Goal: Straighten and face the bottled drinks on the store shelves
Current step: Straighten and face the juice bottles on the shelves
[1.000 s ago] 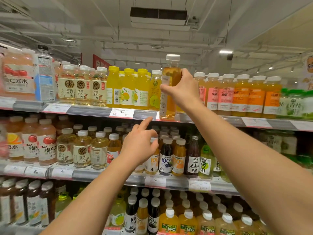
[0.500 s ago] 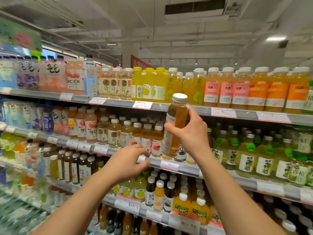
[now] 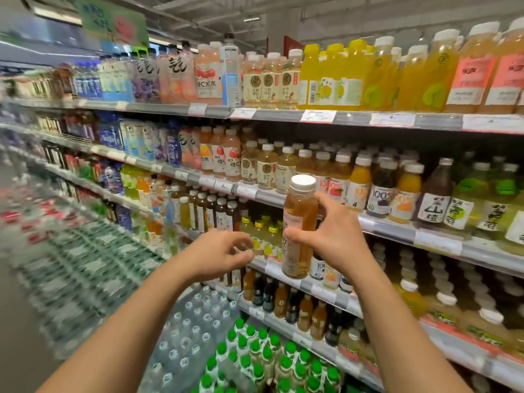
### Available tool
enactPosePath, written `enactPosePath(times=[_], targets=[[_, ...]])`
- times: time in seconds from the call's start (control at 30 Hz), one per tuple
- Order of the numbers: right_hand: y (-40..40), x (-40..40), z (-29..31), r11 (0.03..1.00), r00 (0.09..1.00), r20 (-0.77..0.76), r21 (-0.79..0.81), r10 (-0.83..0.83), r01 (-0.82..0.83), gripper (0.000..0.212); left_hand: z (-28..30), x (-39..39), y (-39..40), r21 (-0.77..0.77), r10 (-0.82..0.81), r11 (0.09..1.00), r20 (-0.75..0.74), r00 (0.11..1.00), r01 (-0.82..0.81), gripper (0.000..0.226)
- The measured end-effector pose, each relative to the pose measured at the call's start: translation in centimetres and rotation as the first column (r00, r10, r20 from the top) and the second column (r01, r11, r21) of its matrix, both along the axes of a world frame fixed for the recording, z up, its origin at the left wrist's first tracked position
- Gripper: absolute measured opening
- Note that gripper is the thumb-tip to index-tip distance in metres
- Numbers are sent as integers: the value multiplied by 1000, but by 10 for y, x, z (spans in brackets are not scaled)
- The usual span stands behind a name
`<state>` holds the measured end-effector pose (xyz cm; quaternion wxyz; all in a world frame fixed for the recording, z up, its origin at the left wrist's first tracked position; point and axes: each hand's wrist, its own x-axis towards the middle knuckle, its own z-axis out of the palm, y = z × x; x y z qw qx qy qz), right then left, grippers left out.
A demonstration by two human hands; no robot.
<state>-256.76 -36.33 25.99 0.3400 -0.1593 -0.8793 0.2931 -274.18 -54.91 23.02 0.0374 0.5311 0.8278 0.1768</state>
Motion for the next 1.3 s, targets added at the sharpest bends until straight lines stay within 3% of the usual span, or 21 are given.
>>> enactPosePath(times=[0.43,0.83,1.3], targets=[[-64,-104,-65,990,991,84,-90,-105,113,59,-38,-132,-75,-107,9,994,69,998,-2,34],[-91,-192,-117,967,968,188,-163,-164,195,55,-61,-239,-94,-139,-21,990,96,995,34,42],[-63,-255,-134,976,986,166,-211,-12,48,61,-80,-264,-85,-52,161,986,107,981,-157,40]])
